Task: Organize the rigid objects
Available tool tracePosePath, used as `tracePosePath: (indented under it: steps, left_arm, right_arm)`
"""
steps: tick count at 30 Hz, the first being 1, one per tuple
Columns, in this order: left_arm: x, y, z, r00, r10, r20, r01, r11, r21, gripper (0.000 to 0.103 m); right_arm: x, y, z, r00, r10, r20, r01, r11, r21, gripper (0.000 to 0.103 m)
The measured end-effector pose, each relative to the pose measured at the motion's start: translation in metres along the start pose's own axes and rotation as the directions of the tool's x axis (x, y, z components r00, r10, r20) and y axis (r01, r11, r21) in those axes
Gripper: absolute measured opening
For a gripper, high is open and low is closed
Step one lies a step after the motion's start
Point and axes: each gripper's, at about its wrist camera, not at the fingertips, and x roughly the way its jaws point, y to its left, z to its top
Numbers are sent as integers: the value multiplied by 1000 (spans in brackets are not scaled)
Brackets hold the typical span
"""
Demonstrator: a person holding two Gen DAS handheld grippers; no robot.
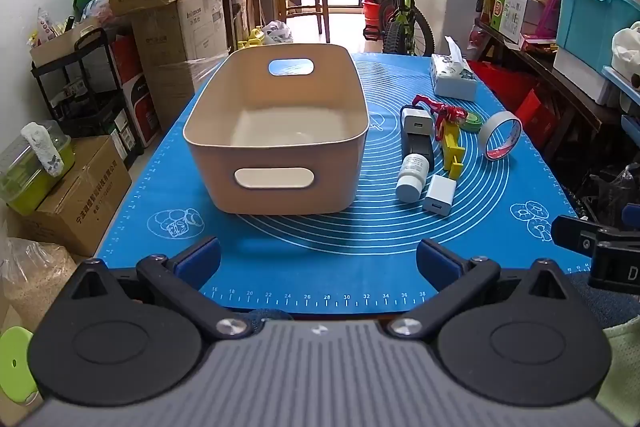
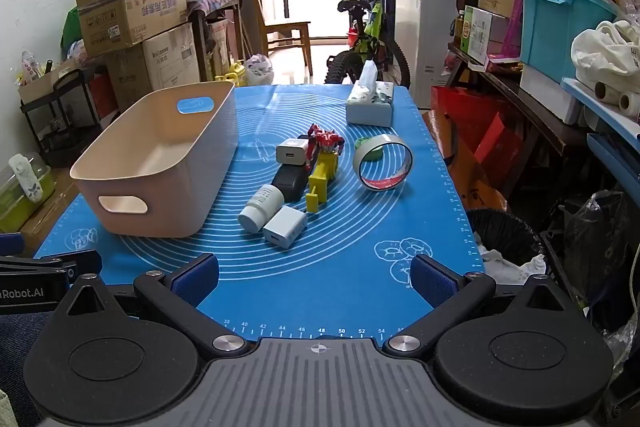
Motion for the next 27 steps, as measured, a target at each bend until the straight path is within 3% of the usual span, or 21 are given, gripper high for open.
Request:
tracePosePath:
  steps: [27]
  left_arm:
    - [-1,-1,-2,1000,-1,-4,1,1000,1,103]
  right_arm:
    - [1,-2,1,1000,5,0,-5,1000,6,101]
